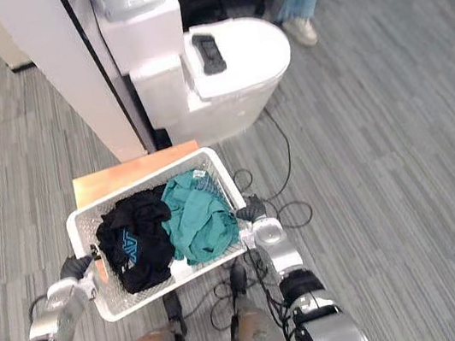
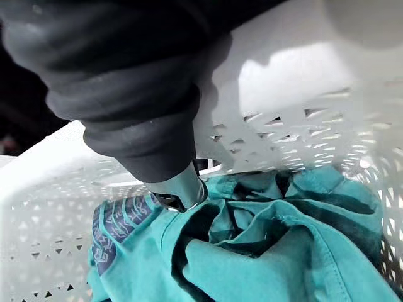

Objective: Pick up the laundry basket with both hands and put the clothes into the washing machine.

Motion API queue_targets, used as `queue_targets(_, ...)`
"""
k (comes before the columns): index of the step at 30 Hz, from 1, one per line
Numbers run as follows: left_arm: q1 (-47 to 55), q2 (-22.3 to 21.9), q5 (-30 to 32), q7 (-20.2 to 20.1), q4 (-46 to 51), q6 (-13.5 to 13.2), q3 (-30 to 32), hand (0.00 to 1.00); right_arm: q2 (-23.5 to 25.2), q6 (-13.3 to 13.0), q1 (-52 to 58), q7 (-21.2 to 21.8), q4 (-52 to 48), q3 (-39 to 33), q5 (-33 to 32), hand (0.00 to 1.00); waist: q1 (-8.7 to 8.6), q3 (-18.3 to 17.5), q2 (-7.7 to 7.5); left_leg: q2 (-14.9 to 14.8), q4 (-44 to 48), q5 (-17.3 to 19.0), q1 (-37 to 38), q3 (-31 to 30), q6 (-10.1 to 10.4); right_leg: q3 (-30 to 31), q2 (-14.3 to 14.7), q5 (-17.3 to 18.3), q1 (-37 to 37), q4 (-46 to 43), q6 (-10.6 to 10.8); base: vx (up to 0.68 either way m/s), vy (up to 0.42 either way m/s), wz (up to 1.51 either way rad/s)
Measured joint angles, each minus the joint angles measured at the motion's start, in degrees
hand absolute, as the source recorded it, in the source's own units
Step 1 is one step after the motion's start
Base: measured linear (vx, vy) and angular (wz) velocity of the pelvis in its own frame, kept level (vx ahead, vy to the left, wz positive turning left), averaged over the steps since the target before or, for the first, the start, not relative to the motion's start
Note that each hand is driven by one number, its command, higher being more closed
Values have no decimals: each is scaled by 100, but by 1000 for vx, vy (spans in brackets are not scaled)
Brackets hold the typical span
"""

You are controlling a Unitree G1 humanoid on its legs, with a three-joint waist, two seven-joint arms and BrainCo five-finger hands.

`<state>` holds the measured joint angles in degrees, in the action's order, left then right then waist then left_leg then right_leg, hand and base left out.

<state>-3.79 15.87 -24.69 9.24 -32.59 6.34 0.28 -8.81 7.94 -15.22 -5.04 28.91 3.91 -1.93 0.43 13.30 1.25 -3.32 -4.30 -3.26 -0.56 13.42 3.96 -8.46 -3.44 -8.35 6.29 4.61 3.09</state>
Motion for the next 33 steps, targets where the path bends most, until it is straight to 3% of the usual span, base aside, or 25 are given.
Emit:
queue_targets(2,491,-193,0,-69,224,-13,213,100,20,-15,377,130,-307,13,-52,100,-7,-352,6,-21,7,135,153,90,39,60,23,86,-105,1,19,27,7,-21)
queue_targets(7,981,-528,0,-86,239,-17,465,100,40,-25,633,313,-381,28,-69,100,-70,-616,13,-85,70,362,325,151,62,155,83,167,-250,26,-3,-3,-6,-9)
queue_targets(10,1195,-670,0,-87,215,-15,529,100,33,-24,778,372,-381,34,-48,100,-76,-689,19,-222,712,672,24,92,106,136,129,183,-265,2,-27,3,-18,4)
queue_targets(12,1240,-778,3,-89,200,-43,586,100,7,-24,912,377,-380,38,-44,100,-64,-679,159,-587,1971,1141,-472,-34,43,12,319,215,-418,-1,-83,-11,-56,13)
queue_targets(15,1271,-803,8,-89,140,-53,523,100,-15,-30,986,361,-391,-2,-44,100,-85,-653,337,-727,2768,1124,-608,-374,64,-20,476,319,-579,-286,-249,-33,-43,11)
queue_targets(17,1280,-782,10,-94,149,-75,524,100,2,-37,991,362,-420,-4,-42,100,-75,-693,264,-582,2733,864,-592,-569,227,3,315,472,-415,-530,-361,-114,-33,-9)
queue_targets(18,1290,-839,10,-97,263,-98,541,100,1,-49,991,363,-505,-18,-39,100,-36,-669,287,-552,3881,1283,-694,-742,183,80,261,511,-309,-688,-372,-154,-5,-27)
queue_targets(19,1312,-855,10,-98,285,-110,543,100,-10,-49,999,368,-511,-17,-39,100,-34,-663,297,-552,4151,1363,-684,-782,226,117,278,509,-310,-685,-372,-167,32,-44)
queue_targets(20,1399,-904,4,-115,287,-133,540,100,-13,-49,1060,368,-543,-18,-39,100,-26,-703,417,-516,4735,1537,-492,-930,368,253,343,473,-330,-684,-379,-105,68,-44)
queue_targets(21,1523,-928,3,-124,285,-128,532,100,-9,-51,1131,367,-545,-23,-37,100,-75,-777,551,-474,4664,1658,-144,-1064,481,337,446,445,-293,-689,-380,-131,93,-41)
queue_targets(22,1569,-928,-1,-130,286,-126,519,100,-2,-52,1185,369,-546,-48,-37,100,-109,-797,578,-450,4435,1823,-1,-1117,501,364,480,425,-256,-698,-374,-150,125,-25)
queue_targets(25,1687,-957,-161,-128,470,-96,508,100,154,-61,1384,367,-565,-209,-31,100,-186,-843,525,-152,2964,2523,499,-1670,70,570,536,197,267,-889,-287,-251,162,-44)
queue_targets(26,1677,-948,-163,-128,516,-91,485,100,190,-73,1417,368,-565,-295,-31,100,-198,-791,443,-61,2397,2687,622,-1656,-224,723,522,45,536,-945,-241,-299,162,-49)
queue_targets(28,1576,-834,-160,-127,601,-47,440,100,417,-22,1551,355,-576,-499,-16,100,-227,-576,39,289,2111,2453,682,-1460,-326,969,296,-265,573,-751,-257,-296,118,-58)
queue_targets(29,1631,-784,-158,-127,716,-25,395,100,500,-22,1769,332,-671,-568,-21,100,-270,-565,-99,448,2110,2390,690,-1295,-376,1114,210,-354,581,-647,-342,-293,126,-63)
queue_targets(30,1648,-788,-150,-128,751,-24,379,100,532,-22,1908,328,-781,-605,-25,100,-270,-570,-132,509,2098,2371,710,-1189,-406,1181,167,-352,583,-607,-349,-243,142,-90)
queue_targets(31,1697,-793,-108,-131,850,-23,357,100,584,-25,2093,325,-973,-640,-24,100,-294,-560,-183,608,1991,2299,814,-898,-491,1313,147,-218,603,-515,-466,-282,167,-119)
queue_targets(32,1736,-794,-72,-137,909,-17,371,100,597,-30,2156,324,-1051,-643,-15,100,-348,-531,-217,575,1828,2148,879,-619,-599,1202,158,421,664,-533,-566,-239,107,-126)
queue_targets(33,1743,-807,-43,-152,920,-14,367,100,610,-31,2154,324,-1050,-638,-11,100,-350,-558,-83,489,1715,2027,887,-428,-737,948,147,572,732,-591,-481,-275,53,-123)
